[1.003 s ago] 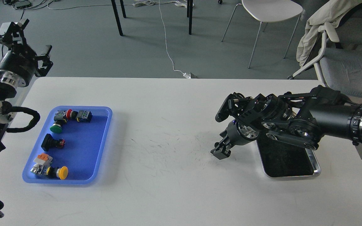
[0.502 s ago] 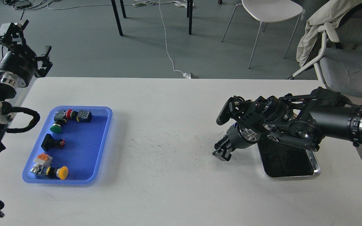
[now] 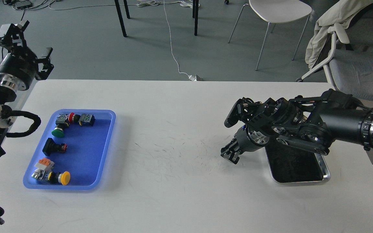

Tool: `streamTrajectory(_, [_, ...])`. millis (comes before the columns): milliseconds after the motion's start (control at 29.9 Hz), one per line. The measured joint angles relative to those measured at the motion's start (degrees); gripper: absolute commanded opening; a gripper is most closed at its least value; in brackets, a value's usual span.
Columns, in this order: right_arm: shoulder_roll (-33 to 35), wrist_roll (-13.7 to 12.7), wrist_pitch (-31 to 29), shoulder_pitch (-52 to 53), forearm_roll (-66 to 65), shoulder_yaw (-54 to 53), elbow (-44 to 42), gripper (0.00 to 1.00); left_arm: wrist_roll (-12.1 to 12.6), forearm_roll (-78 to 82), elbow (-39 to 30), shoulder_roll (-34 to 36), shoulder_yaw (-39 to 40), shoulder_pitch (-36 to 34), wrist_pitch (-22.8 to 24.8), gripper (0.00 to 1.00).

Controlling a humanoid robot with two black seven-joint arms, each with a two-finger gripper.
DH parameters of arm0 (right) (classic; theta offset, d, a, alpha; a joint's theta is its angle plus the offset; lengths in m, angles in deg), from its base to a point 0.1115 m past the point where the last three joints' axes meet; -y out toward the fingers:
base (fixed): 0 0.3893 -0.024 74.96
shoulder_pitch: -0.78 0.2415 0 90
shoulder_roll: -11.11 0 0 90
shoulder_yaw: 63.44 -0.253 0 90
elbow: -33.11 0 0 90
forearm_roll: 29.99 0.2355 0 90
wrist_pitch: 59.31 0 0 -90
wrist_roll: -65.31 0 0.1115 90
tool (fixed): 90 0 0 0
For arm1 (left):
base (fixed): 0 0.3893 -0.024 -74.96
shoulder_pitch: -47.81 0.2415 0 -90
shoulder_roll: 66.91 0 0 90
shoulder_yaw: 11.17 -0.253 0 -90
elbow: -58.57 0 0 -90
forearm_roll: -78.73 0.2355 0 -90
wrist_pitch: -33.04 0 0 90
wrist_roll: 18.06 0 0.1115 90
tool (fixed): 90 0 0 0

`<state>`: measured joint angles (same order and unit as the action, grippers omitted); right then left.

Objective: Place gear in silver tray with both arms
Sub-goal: 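Lower the right gripper onto the black gear and grasp it, then move the gear into the silver tray and release it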

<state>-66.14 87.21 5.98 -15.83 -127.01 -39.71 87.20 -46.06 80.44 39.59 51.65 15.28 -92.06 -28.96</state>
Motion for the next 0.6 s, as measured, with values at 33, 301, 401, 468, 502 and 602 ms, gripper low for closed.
streamTrajectory(33, [0.0, 0.0, 0.0, 0.0, 0.0, 0.0, -0.1, 0.22, 0.0, 0.0, 0.0, 0.0, 0.0, 0.0, 0.0, 0.99])
streamTrajectory(301, [0.0, 0.0, 0.0, 0.2, 0.0, 0.0, -0.2, 0.12, 0.0, 0.1, 0.0, 0.0, 0.0, 0.0, 0.0, 0.99])
streamTrajectory(401, [0.0, 0.0, 0.0, 0.2, 0.0, 0.0, -0.2, 0.09, 0.0, 0.1, 0.0, 0.1, -0.1, 0.0, 0.0, 0.99])
streamTrajectory(468, [0.0, 0.0, 0.0, 0.2, 0.0, 0.0, -0.2, 0.08, 0.0, 0.1, 0.0, 0.1, -0.1, 0.0, 0.0, 0.99])
streamTrajectory(502, [0.0, 0.0, 0.0, 0.3, 0.0, 0.0, -0.2, 0.06, 0.0, 0.1, 0.0, 0.1, -0.1, 0.0, 0.0, 0.99])
streamTrajectory(602, [0.2, 0.0, -0.1, 0.6, 0.0, 0.0, -0.2, 0.03, 0.0, 0.1, 0.0, 0.2, -0.1, 0.0, 0.0, 0.99])
